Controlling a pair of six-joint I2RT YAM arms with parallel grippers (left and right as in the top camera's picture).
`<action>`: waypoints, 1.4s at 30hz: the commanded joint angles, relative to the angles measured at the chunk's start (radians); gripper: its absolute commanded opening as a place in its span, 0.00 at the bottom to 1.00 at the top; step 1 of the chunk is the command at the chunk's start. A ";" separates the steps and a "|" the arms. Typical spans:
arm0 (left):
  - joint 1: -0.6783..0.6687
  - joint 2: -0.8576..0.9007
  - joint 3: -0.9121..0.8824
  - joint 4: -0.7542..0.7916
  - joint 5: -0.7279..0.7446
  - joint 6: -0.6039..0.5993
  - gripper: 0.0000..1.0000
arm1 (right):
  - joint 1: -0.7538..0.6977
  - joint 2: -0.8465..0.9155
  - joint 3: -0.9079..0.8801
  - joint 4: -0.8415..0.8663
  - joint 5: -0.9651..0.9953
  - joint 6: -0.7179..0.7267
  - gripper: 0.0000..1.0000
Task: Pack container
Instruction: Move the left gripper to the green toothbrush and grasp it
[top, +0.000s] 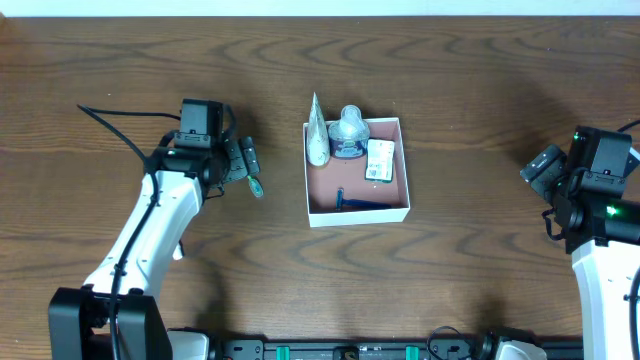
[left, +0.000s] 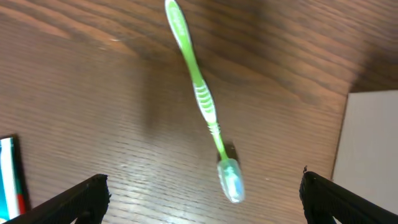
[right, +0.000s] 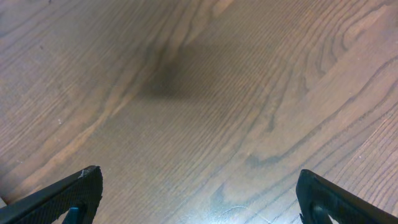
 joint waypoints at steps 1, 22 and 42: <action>-0.009 0.002 0.005 0.011 0.026 -0.009 0.98 | -0.008 0.001 0.006 -0.001 0.003 0.016 0.99; -0.007 0.297 0.594 -0.554 0.010 -0.088 0.98 | -0.008 0.001 0.006 -0.001 0.003 0.016 0.99; 0.046 0.541 0.612 -0.516 0.099 -0.137 0.94 | -0.008 0.001 0.006 -0.002 0.003 0.016 0.99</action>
